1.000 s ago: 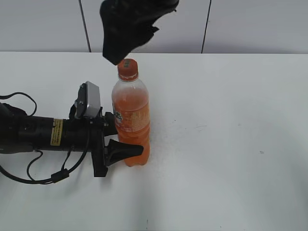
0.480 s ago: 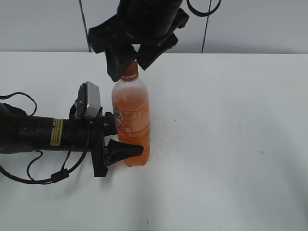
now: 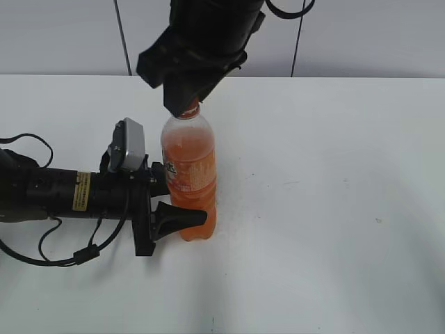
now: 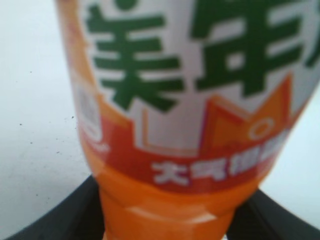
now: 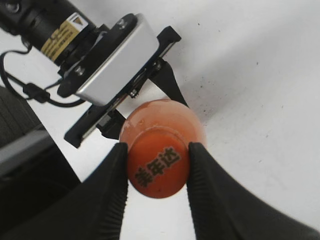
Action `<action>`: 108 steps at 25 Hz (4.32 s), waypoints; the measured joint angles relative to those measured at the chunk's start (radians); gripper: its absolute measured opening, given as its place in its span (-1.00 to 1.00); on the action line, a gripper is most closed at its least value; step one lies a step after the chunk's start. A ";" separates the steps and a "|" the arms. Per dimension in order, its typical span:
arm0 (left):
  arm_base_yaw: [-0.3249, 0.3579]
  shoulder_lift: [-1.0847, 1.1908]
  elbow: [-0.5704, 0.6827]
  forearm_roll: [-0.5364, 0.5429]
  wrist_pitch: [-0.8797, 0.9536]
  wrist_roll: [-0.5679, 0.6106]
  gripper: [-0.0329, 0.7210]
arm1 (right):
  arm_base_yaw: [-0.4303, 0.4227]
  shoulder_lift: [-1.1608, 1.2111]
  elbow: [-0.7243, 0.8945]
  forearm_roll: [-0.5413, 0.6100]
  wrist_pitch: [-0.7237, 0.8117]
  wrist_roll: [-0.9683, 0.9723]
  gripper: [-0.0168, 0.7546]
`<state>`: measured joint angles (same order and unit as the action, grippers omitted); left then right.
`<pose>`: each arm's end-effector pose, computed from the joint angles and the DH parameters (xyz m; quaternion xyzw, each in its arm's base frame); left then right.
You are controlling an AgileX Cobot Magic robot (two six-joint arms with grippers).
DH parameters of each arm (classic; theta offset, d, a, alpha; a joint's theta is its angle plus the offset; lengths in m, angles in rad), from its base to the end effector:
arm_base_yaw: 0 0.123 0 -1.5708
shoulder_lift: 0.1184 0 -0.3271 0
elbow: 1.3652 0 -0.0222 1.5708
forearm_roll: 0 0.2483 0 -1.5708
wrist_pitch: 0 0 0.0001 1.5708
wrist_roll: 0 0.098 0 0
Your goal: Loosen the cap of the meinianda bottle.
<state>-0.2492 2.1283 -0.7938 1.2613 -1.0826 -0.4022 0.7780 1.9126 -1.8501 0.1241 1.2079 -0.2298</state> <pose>0.3133 -0.1647 0.1145 0.4990 0.6562 -0.3741 0.4248 0.2983 0.3098 0.3543 -0.4638 0.8627 0.1109 0.1685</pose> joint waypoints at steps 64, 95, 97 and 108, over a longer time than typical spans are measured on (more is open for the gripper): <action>0.000 0.000 0.000 -0.012 -0.007 0.002 0.15 | -0.616 -0.247 1.080 -0.058 -0.972 0.301 -0.26; 0.043 0.000 0.001 0.051 -0.009 -0.002 0.51 | -0.606 -0.057 1.080 -0.086 -1.154 0.300 0.54; 0.079 -0.002 0.001 0.096 -0.008 -0.006 0.59 | -0.606 -0.075 1.080 -0.086 -1.147 0.300 0.54; 0.318 -0.193 0.001 0.336 0.207 -0.246 0.62 | -0.606 -0.196 1.080 -0.118 -1.119 0.299 0.54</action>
<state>0.0689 1.9357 -0.7929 1.5970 -0.8758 -0.6487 0.1717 1.7163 -0.7698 0.0063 0.0886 0.0689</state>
